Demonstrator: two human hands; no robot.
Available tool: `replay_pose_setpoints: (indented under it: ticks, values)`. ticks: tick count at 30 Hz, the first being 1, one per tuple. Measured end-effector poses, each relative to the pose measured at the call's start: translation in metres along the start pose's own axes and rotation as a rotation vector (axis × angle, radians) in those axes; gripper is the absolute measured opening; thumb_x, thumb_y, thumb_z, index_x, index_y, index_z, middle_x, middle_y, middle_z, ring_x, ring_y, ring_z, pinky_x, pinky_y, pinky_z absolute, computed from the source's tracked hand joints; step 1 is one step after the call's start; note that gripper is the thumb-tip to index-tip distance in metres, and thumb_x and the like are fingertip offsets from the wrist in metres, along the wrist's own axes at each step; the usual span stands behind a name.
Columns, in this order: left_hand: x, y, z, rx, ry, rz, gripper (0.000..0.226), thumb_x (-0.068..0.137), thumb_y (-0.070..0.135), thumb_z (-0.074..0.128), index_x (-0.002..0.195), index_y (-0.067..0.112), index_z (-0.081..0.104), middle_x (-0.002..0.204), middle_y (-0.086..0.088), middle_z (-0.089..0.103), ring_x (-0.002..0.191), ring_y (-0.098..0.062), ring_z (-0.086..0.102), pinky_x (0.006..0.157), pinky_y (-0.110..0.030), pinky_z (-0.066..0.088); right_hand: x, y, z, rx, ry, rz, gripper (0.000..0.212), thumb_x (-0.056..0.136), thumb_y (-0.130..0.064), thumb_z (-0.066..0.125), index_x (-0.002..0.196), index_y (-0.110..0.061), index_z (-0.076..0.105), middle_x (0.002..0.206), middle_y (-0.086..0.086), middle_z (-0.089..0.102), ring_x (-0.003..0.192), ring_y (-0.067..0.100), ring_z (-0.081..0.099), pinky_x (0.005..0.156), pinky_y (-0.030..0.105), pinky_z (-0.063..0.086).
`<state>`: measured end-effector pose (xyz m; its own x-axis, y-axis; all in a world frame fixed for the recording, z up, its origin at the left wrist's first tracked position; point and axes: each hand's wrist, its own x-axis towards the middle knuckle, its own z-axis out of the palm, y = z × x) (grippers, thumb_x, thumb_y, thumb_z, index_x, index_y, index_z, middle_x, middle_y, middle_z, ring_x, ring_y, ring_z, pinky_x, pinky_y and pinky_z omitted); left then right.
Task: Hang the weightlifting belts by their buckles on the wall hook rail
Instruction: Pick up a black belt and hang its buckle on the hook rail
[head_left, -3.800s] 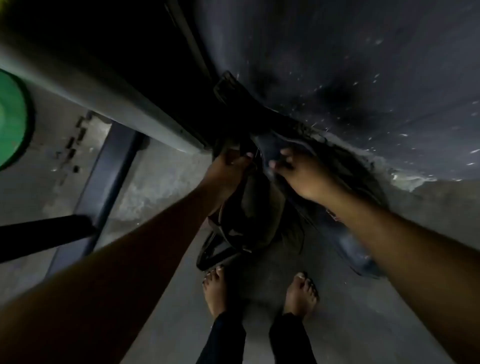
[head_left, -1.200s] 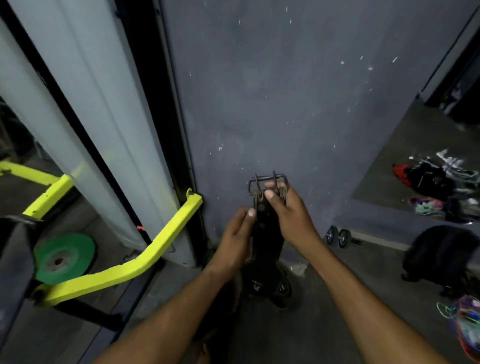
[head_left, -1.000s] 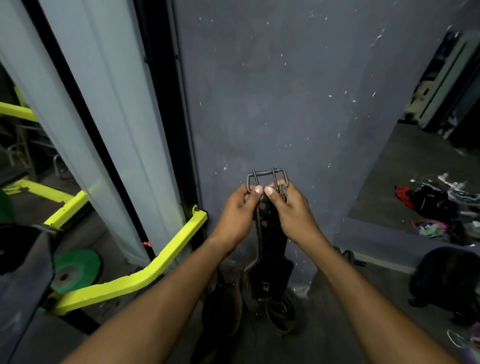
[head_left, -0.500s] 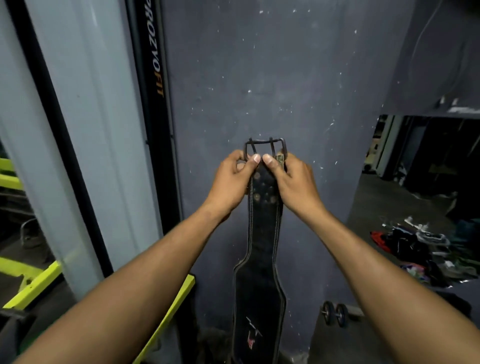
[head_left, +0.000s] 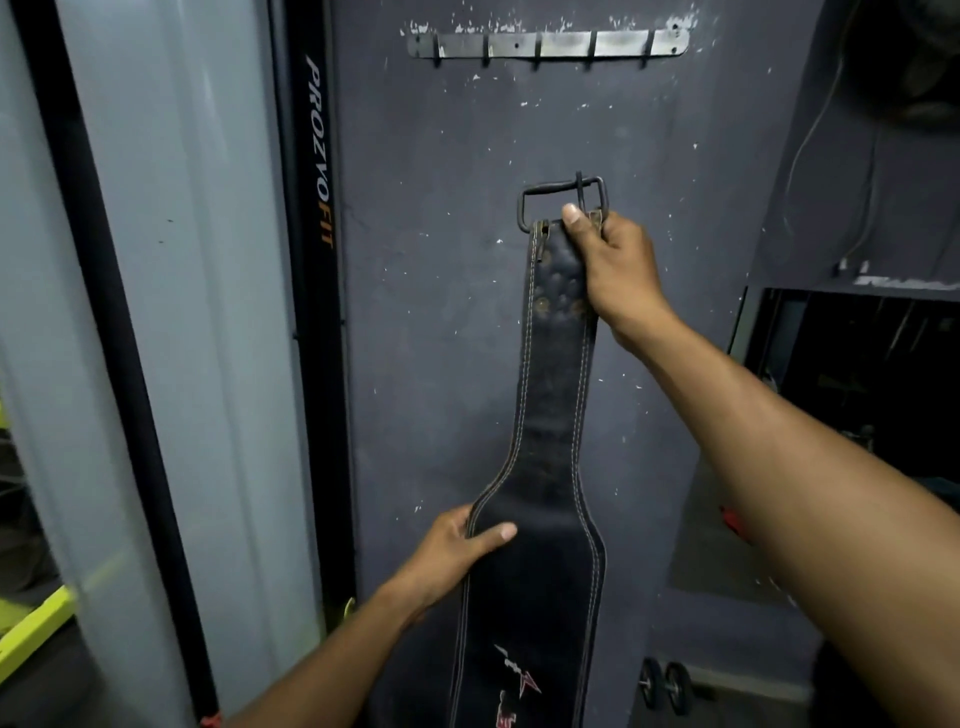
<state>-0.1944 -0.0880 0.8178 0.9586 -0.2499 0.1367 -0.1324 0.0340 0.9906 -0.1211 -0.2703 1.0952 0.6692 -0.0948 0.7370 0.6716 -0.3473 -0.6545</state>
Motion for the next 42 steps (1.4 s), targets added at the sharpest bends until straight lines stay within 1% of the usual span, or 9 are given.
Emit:
replay_pose_setpoints:
  ticks: [4,8,11,15,20,24,31,38,42]
  values:
    - [-0.005,-0.018,-0.001,-0.005,-0.009,-0.086,0.024,0.092,0.014,0.075,0.113,0.004,0.072,0.110,-0.009,0.079,0.106,-0.025,0.075,0.101,-0.041,0.057,-0.018,0.013,0.006,0.056,0.016,0.087,0.052,0.084,-0.067,0.062,0.068,-0.018,0.055,0.068,0.003,0.055,0.067,0.018,0.052,0.064,0.043,0.048]
    - [0.021,0.027,0.008,0.116,0.043,0.051,0.022,0.095,0.021,0.073,0.082,0.005,0.068,0.078,-0.001,0.067,0.076,-0.015,0.061,0.073,-0.028,0.049,-0.033,0.024,0.014,0.100,0.009,0.131,0.043,0.089,-0.058,0.066,0.066,-0.025,0.053,0.067,0.002,0.052,0.067,0.016,0.050,0.064,0.037,0.044]
    - [0.041,0.082,0.021,0.015,0.025,0.141,0.018,0.095,0.010,0.070,0.107,-0.004,0.071,0.093,-0.010,0.077,0.082,-0.017,0.073,0.079,-0.031,0.061,-0.036,0.023,0.015,0.093,0.003,0.123,0.044,0.084,-0.065,0.065,0.070,-0.024,0.057,0.068,0.004,0.053,0.068,0.017,0.050,0.064,0.038,0.043]
    - [0.054,0.128,0.034,-0.036,0.011,0.242,0.011,0.095,0.000,0.067,0.105,0.003,0.071,0.086,0.000,0.079,0.075,-0.009,0.075,0.071,-0.023,0.061,-0.031,0.011,0.007,0.117,0.039,0.094,0.044,0.097,-0.045,0.066,0.062,-0.025,0.049,0.056,-0.012,0.049,0.059,0.008,0.045,0.059,0.029,0.038]
    - [0.041,0.065,0.026,0.148,-0.078,0.113,0.032,0.093,0.002,0.071,0.124,-0.001,0.067,0.115,-0.011,0.076,0.097,-0.014,0.075,0.093,-0.031,0.060,-0.019,-0.001,-0.011,0.157,0.078,0.088,0.039,0.098,-0.042,0.067,0.066,-0.025,0.052,0.060,-0.010,0.054,0.062,0.010,0.053,0.060,0.028,0.044]
    - [0.019,-0.008,0.016,0.149,-0.032,-0.012,0.040,0.088,0.000,0.076,0.125,0.011,0.066,0.120,-0.002,0.075,0.104,-0.006,0.073,0.091,-0.019,0.056,-0.017,-0.002,-0.019,0.176,0.057,0.077,0.038,0.101,-0.037,0.065,0.069,-0.022,0.052,0.055,-0.015,0.056,0.054,0.004,0.052,0.056,0.022,0.044]
    - [-0.003,-0.079,0.012,0.261,-0.017,-0.210,0.034,0.087,0.005,0.079,0.119,0.003,0.069,0.113,-0.006,0.078,0.109,-0.018,0.074,0.101,-0.034,0.056,-0.016,0.000,-0.028,0.265,0.040,0.075,0.032,0.098,-0.042,0.066,0.083,-0.014,0.060,0.077,0.011,0.060,0.070,0.020,0.058,0.065,0.034,0.049]
    - [0.011,-0.010,0.035,0.128,-0.053,-0.042,0.032,0.084,0.006,0.081,0.115,0.007,0.073,0.111,-0.004,0.079,0.102,-0.017,0.075,0.091,-0.027,0.059,-0.024,0.007,-0.036,0.254,0.041,0.104,0.033,0.101,-0.038,0.064,0.076,-0.018,0.059,0.069,0.005,0.063,0.063,0.017,0.062,0.060,0.029,0.051]
    - [0.032,0.046,0.048,0.011,0.023,0.064,0.012,0.092,0.009,0.073,0.090,-0.001,0.067,0.087,-0.015,0.073,0.081,-0.025,0.066,0.072,-0.028,0.056,-0.037,0.017,-0.032,0.223,0.008,0.143,0.039,0.100,-0.041,0.065,0.067,-0.025,0.053,0.061,-0.003,0.054,0.060,0.015,0.053,0.057,0.030,0.045]
